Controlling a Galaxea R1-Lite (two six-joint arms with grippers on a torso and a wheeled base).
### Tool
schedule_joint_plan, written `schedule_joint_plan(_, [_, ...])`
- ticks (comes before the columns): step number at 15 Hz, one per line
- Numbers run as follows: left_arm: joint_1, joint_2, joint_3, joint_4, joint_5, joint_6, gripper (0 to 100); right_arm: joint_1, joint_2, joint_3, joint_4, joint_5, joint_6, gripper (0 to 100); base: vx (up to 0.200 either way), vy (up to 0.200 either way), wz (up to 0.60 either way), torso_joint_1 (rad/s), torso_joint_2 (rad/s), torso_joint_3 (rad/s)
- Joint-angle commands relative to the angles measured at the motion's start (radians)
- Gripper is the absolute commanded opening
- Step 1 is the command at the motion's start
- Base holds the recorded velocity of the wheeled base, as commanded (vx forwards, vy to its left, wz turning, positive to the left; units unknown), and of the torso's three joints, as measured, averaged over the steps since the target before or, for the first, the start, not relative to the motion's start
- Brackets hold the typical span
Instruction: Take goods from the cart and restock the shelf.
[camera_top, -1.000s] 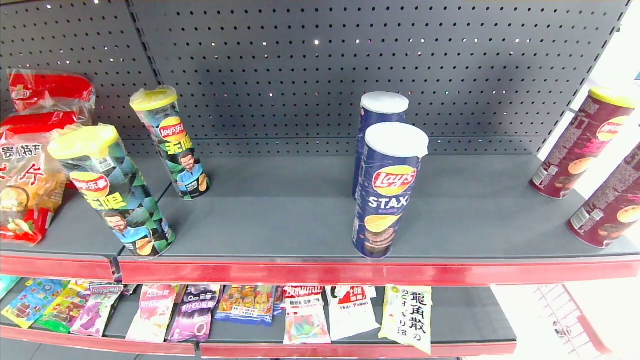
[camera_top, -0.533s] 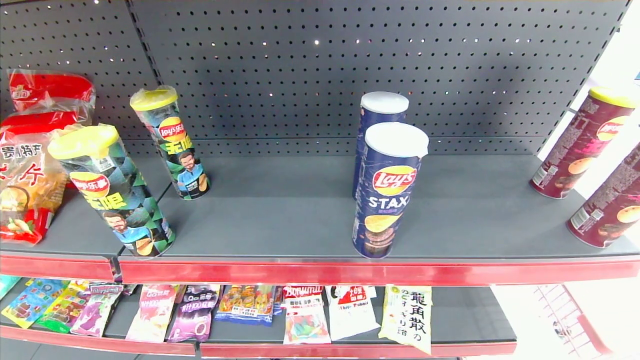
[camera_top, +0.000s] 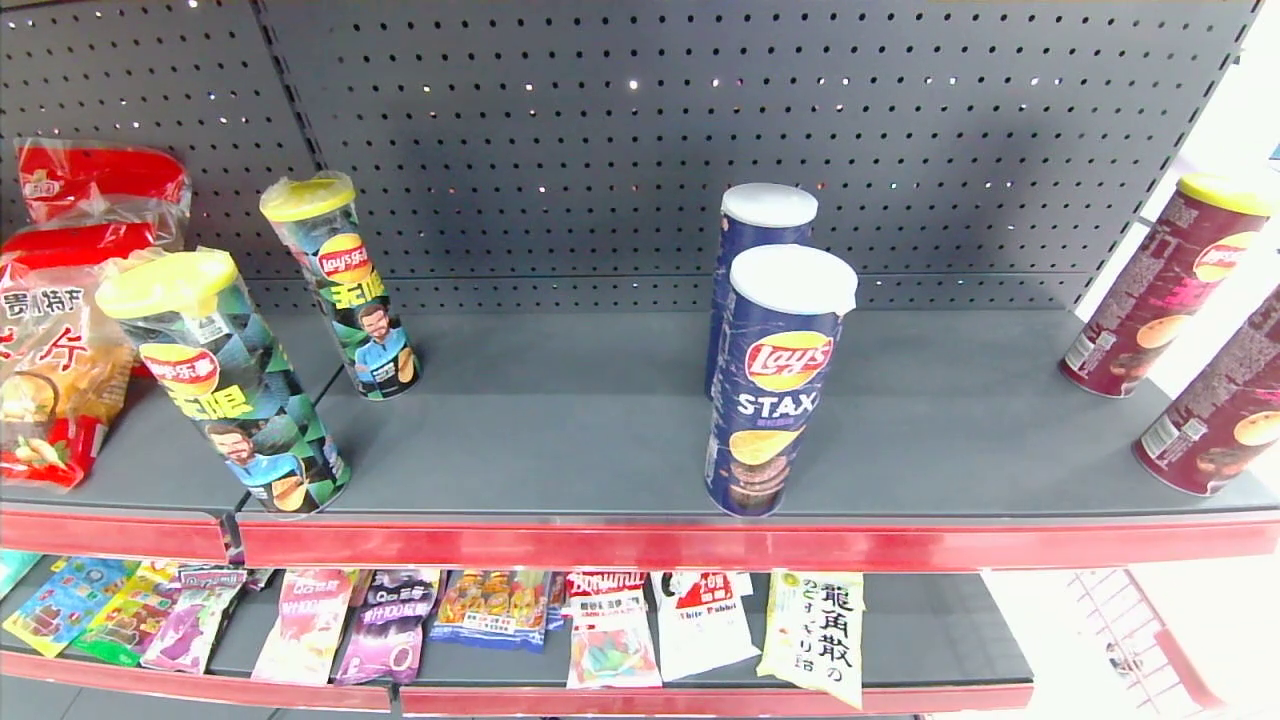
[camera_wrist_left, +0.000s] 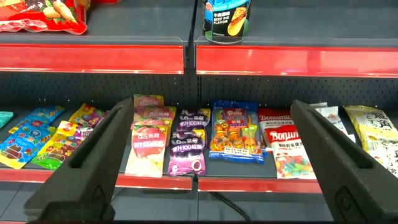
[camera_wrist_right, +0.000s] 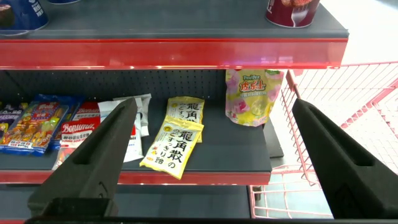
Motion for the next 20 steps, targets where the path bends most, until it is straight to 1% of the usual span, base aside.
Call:
schedule_joint_plan(1, [0.0,0.001,0.0,0.0,0.0,0.0,100,0.0,0.001,0.0,0.0,0.0,0.0,100,0.0,0.0,0.0,0.0,0.0,0.0])
schedule_joint_plan(20, [0.0,0.001,0.0,0.0,0.0,0.0,100,0.0,0.001,0.0,0.0,0.0,-0.002,100,0.0,0.0,0.0,0.0,0.0,0.0])
